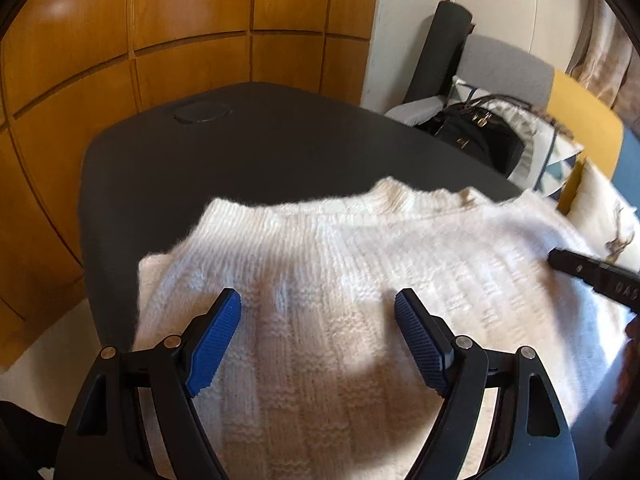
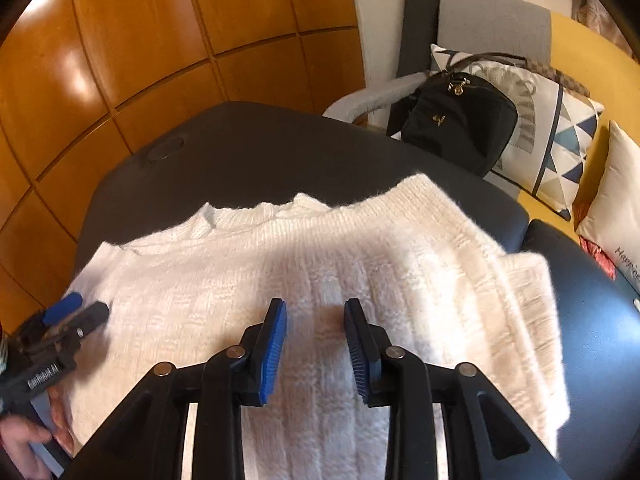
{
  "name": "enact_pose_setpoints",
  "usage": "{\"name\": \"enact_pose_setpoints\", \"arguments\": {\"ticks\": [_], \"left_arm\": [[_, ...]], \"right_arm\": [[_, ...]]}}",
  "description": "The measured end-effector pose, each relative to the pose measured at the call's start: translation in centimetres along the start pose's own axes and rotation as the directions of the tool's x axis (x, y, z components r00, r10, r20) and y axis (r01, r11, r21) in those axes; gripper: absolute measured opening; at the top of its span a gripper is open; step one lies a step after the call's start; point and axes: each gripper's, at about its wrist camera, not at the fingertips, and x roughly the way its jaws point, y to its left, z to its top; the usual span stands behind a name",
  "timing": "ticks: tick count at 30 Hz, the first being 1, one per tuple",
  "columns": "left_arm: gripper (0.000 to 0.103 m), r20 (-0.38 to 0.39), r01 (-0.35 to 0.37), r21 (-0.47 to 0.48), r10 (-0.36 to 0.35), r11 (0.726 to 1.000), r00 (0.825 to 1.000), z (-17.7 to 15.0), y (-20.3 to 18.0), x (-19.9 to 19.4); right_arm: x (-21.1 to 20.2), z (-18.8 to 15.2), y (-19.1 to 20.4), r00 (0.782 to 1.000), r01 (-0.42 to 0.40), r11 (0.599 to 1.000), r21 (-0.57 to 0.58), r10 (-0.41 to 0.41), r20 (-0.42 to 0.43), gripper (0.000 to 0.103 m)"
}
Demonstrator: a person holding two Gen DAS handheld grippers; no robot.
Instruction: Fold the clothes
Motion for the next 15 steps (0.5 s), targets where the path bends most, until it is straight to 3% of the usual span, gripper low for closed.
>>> {"name": "enact_pose_setpoints", "arguments": {"ticks": [6,15], "left_arm": [[0.086,0.020,-0.076,0.049,0.075,0.996,0.997,-1.1,-1.0,0.5],[0.089,-0.011,-0.075,0.046,0.076,0.996,0.997,-0.9,-0.9,1.1]], "right_arm": [[1.1,-1.0,1.0,0.998,0.069,0.996,-0.050,-0.070,-0.002,0.033],[1.7,-1.4,1.7,0.992,0.128,0.989,-0.076,-0.127,0.016,0.034]]}}
